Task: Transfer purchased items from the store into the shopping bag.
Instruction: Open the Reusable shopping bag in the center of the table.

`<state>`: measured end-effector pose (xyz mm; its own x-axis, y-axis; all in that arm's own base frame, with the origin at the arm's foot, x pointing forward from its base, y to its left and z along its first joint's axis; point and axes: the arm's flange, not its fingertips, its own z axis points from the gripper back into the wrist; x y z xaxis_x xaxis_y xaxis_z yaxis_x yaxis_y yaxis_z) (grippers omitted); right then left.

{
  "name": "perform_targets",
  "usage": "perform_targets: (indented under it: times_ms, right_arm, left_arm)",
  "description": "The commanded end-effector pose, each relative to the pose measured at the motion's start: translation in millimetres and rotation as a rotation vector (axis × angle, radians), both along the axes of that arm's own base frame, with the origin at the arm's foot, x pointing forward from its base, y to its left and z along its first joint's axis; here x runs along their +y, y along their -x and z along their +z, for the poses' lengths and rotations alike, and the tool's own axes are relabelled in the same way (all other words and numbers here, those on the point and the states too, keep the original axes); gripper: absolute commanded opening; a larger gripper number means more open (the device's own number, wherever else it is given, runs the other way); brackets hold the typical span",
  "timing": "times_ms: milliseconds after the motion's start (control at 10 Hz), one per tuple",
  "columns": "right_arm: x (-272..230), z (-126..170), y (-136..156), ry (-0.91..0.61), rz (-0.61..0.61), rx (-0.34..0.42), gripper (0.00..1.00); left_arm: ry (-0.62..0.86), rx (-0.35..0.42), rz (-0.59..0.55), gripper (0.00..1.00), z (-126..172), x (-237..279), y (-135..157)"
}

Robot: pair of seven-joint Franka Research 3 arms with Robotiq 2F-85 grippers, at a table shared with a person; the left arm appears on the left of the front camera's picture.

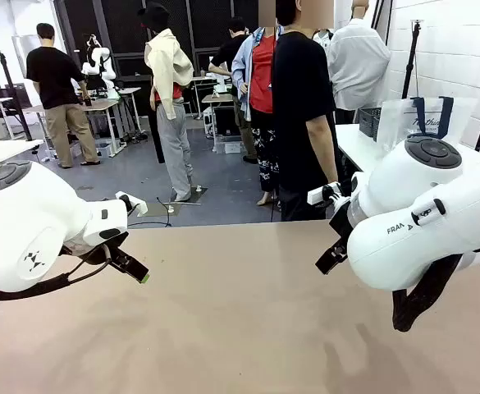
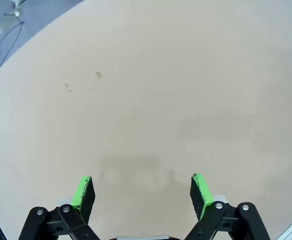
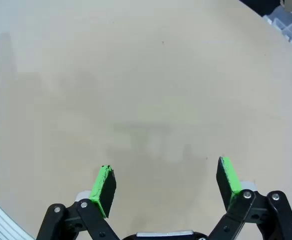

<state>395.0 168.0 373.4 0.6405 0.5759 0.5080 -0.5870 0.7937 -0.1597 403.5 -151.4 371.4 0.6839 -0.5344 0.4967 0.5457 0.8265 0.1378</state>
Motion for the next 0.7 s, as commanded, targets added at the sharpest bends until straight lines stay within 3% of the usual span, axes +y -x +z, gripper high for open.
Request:
perform_targets:
  times_ms: [0, 600]
  right_arm:
    - [0.0, 0.0, 0.0, 0.0, 0.0, 0.0, 1.0]
    - [0.0, 0.0, 0.0, 0.0, 0.0, 0.0, 1.0]
  left_arm:
    - [0.0, 0.0, 0.0, 1.0, 0.0, 0.0, 0.1]
    - [0.0, 0.0, 0.0, 1.0, 0.0, 0.0, 0.1]
